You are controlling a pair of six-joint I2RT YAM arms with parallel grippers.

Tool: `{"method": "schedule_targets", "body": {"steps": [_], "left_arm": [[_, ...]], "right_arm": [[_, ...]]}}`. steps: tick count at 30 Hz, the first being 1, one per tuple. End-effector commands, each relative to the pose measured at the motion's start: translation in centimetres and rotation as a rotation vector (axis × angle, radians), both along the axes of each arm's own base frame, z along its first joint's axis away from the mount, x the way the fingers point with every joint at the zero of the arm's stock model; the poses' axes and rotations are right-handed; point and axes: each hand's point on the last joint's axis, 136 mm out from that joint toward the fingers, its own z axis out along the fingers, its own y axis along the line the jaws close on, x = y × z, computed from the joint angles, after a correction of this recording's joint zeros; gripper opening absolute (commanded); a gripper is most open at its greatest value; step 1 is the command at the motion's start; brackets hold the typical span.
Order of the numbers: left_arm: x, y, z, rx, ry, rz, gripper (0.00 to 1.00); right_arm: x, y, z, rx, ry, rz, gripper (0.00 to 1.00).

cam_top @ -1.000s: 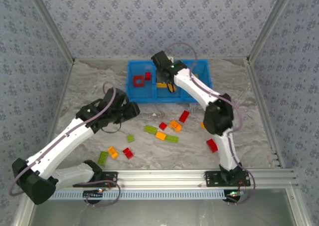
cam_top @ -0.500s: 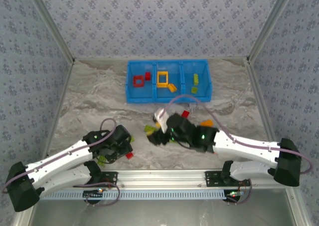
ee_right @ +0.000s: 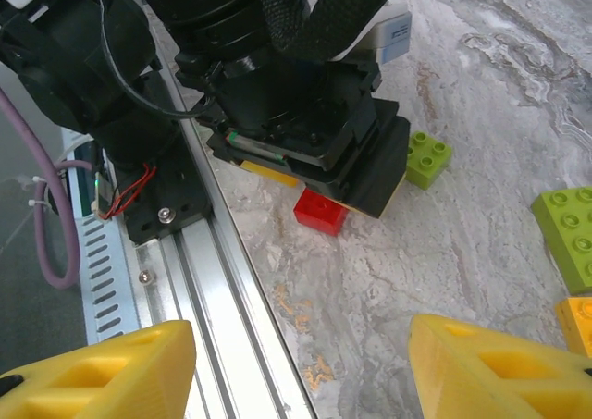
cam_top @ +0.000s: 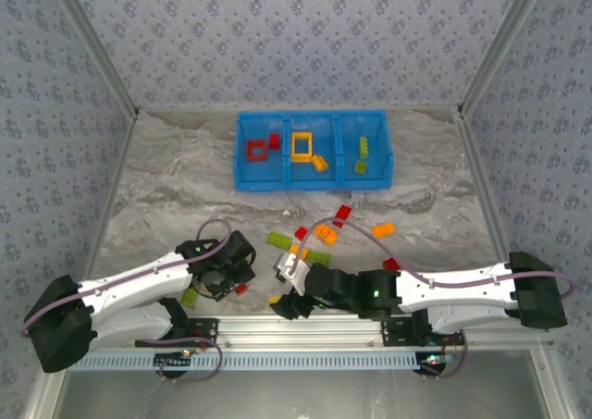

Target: Sort the legos into containers by color

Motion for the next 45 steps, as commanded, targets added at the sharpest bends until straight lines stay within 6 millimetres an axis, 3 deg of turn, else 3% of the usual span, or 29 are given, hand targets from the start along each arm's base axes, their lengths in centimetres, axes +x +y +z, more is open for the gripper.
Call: {"method": "schedule_targets", "body": {"steps": [1, 7, 10, 13, 16, 18, 21, 27, 30, 36, 41, 45], "left_arm": [[-0.1, 0.3, -0.8, 0.020, 0.004, 0.001, 0.59], [-0.2, 0.5, -1.6, 0.047, 0.016, -0.004, 0.49], [0.3, 0.3, -1.2, 0.050, -0.008, -0.007, 0.38], [1.4, 0.4, 0.8, 0.064, -0.070, -0.026, 0.26], [3.4, 0.3, 5.1, 0.100, -0.168, -0.076, 0.24], [5.7, 0.0, 8.3, 0.109, -0.222, -0.119, 0.23], [10.1, -1.4, 11.4, 0.067, -0.257, -0.183, 0.23], [20.9, -5.2, 16.2, 0.002, -0.361, -0.314, 0.23], [26.2, -6.8, 16.0, -0.057, -0.385, -0.339, 0.23], [33.9, -8.3, 12.1, -0.138, -0.382, -0.373, 0.21], [37.3, -8.8, 9.3, -0.183, -0.345, -0.368, 0.24], [38.7, -9.2, 7.9, -0.200, -0.338, -0.369, 0.26]], "right_arm": [[0.5, 0.4, 1.4, 0.035, -0.006, -0.039, 0.65], [0.9, 0.3, 1.4, 0.025, -0.004, -0.051, 0.64], [1.0, 0.3, 1.5, 0.025, -0.009, -0.057, 0.64], [1.5, 0.2, 2.5, 0.042, -0.033, -0.080, 0.64], [3.3, -0.6, 5.2, 0.091, -0.108, -0.175, 0.64], [5.5, -1.8, 8.2, 0.153, -0.203, -0.296, 0.64], [7.8, -2.4, 11.4, 0.199, -0.326, -0.407, 0.65], [13.3, -1.7, 14.8, 0.167, -0.434, -0.553, 0.65], [16.1, -1.5, 16.0, 0.167, -0.430, -0.625, 0.65], [18.5, -0.6, 16.9, 0.187, -0.404, -0.659, 0.66], [19.0, -0.3, 15.8, 0.182, -0.369, -0.657, 0.65], [19.3, -0.5, 14.9, 0.174, -0.342, -0.663, 0.65]]}}
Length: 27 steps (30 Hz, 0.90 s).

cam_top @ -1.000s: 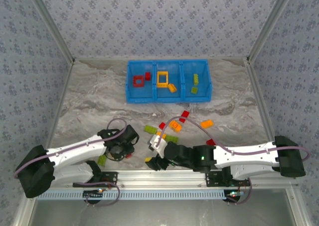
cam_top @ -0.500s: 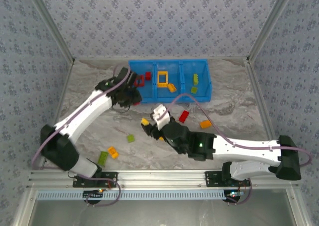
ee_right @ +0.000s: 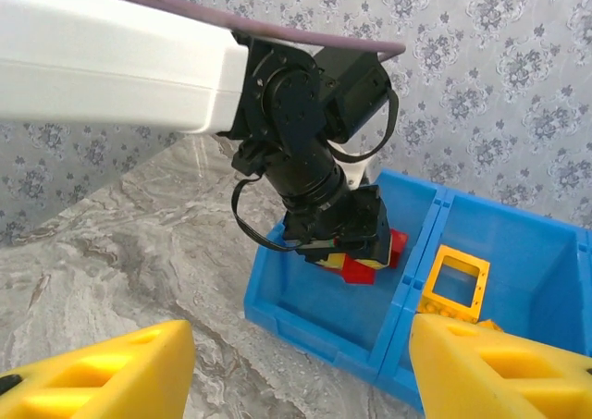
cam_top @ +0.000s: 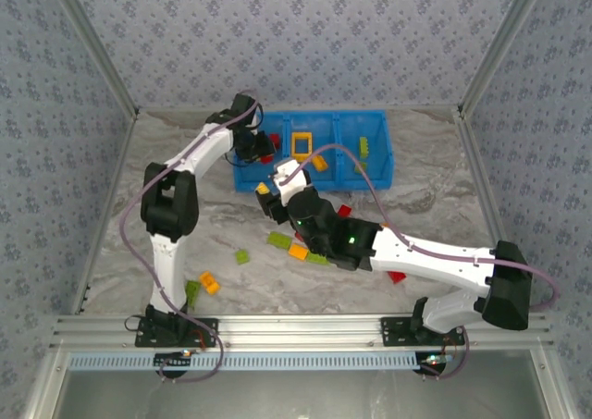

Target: Sort the legos into containers by color

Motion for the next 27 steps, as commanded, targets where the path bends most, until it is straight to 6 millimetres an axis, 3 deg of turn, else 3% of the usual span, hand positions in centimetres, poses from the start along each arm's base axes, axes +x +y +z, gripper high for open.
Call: {"method": "schedule_targets", "body": {"steps": [1, 5, 10, 14, 19, 22, 27], "left_arm": [[1.3, -1.5, 1.7, -0.053, -0.049, -0.055, 0.27], [1.9, -1.4, 0.8, -0.048, -0.042, -0.047, 0.31], [2.4, -1.0, 0.0, -0.035, -0.027, -0.030, 0.43], [2.3, -0.7, 0.6, -0.024, -0.030, -0.027, 0.54], [1.4, -0.2, 3.9, -0.026, -0.074, -0.026, 0.60], [0.0, 0.8, 7.2, -0.014, -0.112, -0.007, 0.60], [-6.6, 4.7, 11.7, 0.017, -0.153, 0.075, 0.60]], "right_arm": [[0.3, 0.1, -0.1, 0.033, 0.030, -0.002, 0.65], [0.5, -0.1, -0.9, 0.041, 0.056, -0.007, 0.65], [0.4, 0.1, -1.4, 0.043, 0.079, 0.001, 0.65], [0.2, 0.1, -2.1, 0.030, 0.104, 0.008, 0.65], [-0.8, 0.4, -4.0, -0.002, 0.150, 0.055, 0.65], [-2.4, 1.5, -6.2, -0.052, 0.197, 0.147, 0.64], [-6.0, 3.8, -11.6, -0.127, 0.307, 0.298, 0.64]]}}
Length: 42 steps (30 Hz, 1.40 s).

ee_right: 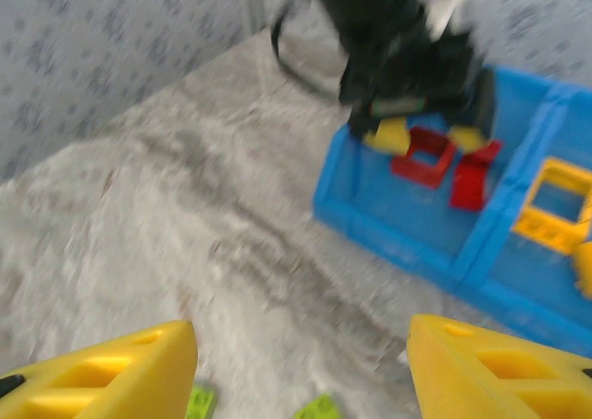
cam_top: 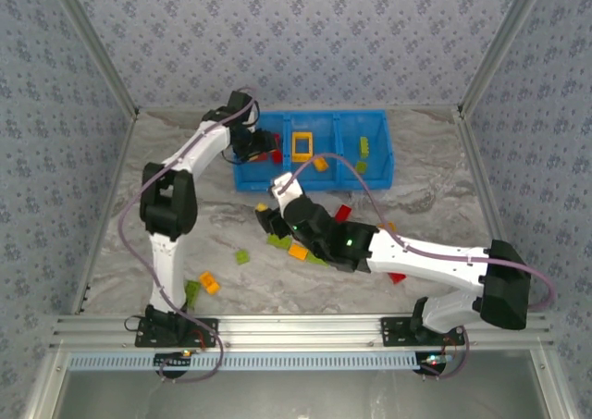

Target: Sort the legos into containers by color

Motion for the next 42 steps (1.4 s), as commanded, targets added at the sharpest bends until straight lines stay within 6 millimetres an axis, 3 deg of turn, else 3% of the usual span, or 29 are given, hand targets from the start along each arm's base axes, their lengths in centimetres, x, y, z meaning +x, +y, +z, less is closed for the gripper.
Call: {"method": "schedule_targets", "body": {"steps": [1, 8, 12, 17, 20, 26, 31, 35, 40, 42], "left_arm": [[-4.7, 3.1, 6.7, 0.012, -0.099, 0.071, 0.61], [-18.2, 9.4, 7.0, 0.069, -0.062, 0.168, 0.62], [-25.2, 11.9, 7.0, 0.039, -0.097, 0.187, 0.72], [-31.8, 12.3, 5.9, -0.088, -0.071, 0.188, 0.76], [-34.4, 12.8, 5.6, -0.116, -0.059, 0.191, 0.77], [-36.1, 13.4, 6.3, -0.132, -0.080, 0.191, 0.77], [-35.8, 13.1, 6.5, -0.151, -0.091, 0.189, 0.76], [-35.5, 12.8, 6.7, -0.158, -0.094, 0.180, 0.76], [-35.4, 12.6, 6.9, -0.162, -0.109, 0.163, 0.76], [-35.3, 12.2, 7.2, -0.183, -0.120, 0.145, 0.76]], "right_arm": [[-2.9, 1.7, -4.9, -0.071, 0.124, 0.123, 0.64], [-4.0, 4.6, -13.5, -0.272, 0.394, 0.073, 0.66], [-4.1, 6.9, -16.3, -0.293, 0.511, 0.015, 0.70], [-4.0, 8.0, -18.8, -0.323, 0.592, -0.051, 0.74], [-3.6, 8.1, -20.1, -0.358, 0.628, -0.088, 0.74], [-3.2, 8.8, -21.5, -0.367, 0.654, -0.089, 0.66], [-2.6, 8.9, -21.8, -0.374, 0.649, -0.109, 0.52], [-2.2, 9.0, -21.8, -0.374, 0.639, -0.113, 0.47], [-1.7, 9.1, -21.0, -0.360, 0.616, -0.115, 0.36], [-1.4, 9.0, -19.8, -0.344, 0.591, -0.119, 0.34]]}}
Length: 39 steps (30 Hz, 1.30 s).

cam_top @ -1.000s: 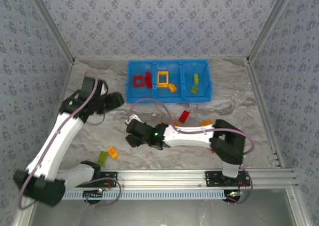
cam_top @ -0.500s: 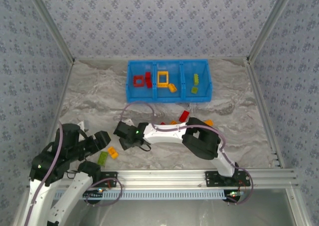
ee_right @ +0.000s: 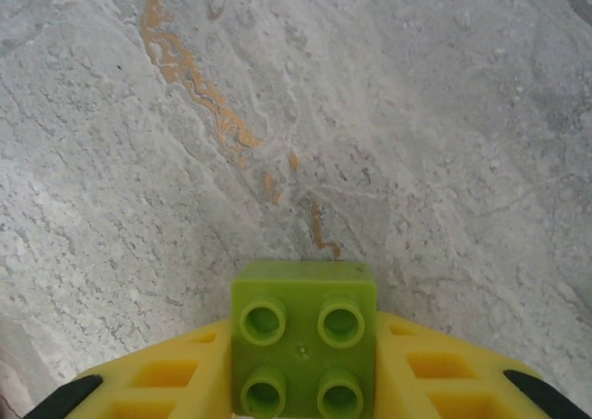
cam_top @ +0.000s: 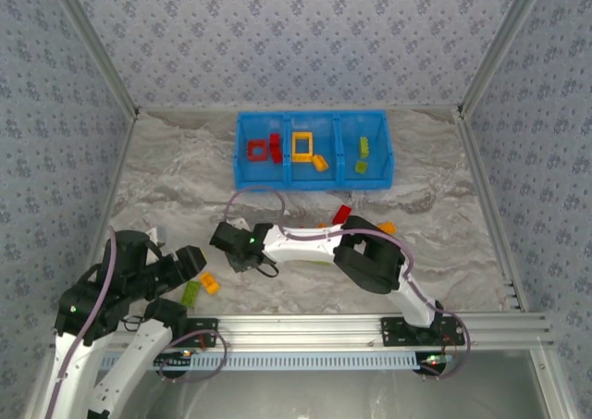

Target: Sort the legos into containers by color

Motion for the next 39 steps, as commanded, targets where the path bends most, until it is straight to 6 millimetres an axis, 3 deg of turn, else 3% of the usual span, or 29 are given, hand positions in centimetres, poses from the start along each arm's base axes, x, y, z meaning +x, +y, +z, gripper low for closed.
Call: {"method": "schedule_targets", "body": {"steps": [1, 6, 8, 12, 16, 19, 22, 26, 31, 35, 39], "left_arm": [[0.4, -1.1, 1.2, -0.049, -0.036, -0.045, 0.76], [1.8, -3.4, 3.8, -0.130, -0.093, -0.133, 0.77], [3.0, -4.5, 5.1, -0.163, -0.116, -0.171, 0.76], [6.4, -7.0, 6.8, -0.200, -0.148, -0.227, 0.76], [9.6, -10.9, 7.5, -0.135, -0.196, -0.316, 0.76], [11.6, -14.9, 8.2, -0.078, -0.245, -0.381, 0.76], [13.3, -18.9, 9.1, -0.078, -0.296, -0.420, 0.76], [14.8, -22.1, 9.0, -0.054, -0.318, -0.432, 0.75], [15.4, -24.2, 8.4, -0.046, -0.306, -0.440, 0.75], [15.3, -25.7, 8.4, -0.049, -0.315, -0.465, 0.75], [15.5, -26.7, 8.0, -0.057, -0.309, -0.470, 0.75]], "right_arm": [[0.9, -0.3, 2.4, 0.021, -0.055, -0.025, 0.34], [2.9, -4.1, 9.1, 0.087, -0.166, -0.117, 0.33], [4.2, -7.0, 11.6, 0.098, -0.207, -0.172, 0.33], [7.8, -15.5, 16.0, 0.101, -0.273, -0.318, 0.34], [11.7, -24.9, 16.8, 0.069, -0.267, -0.474, 0.35], [14.6, -30.2, 16.7, 0.031, -0.257, -0.578, 0.35], [17.6, -33.9, 15.6, -0.010, -0.225, -0.681, 0.35], [21.4, -37.0, 12.3, -0.088, -0.152, -0.783, 0.35], [25.2, -37.6, 9.1, -0.118, -0.093, -0.813, 0.34], [27.1, -37.5, 8.0, -0.152, -0.080, -0.814, 0.34], [27.5, -37.5, 7.5, -0.201, -0.065, -0.833, 0.37]]}}
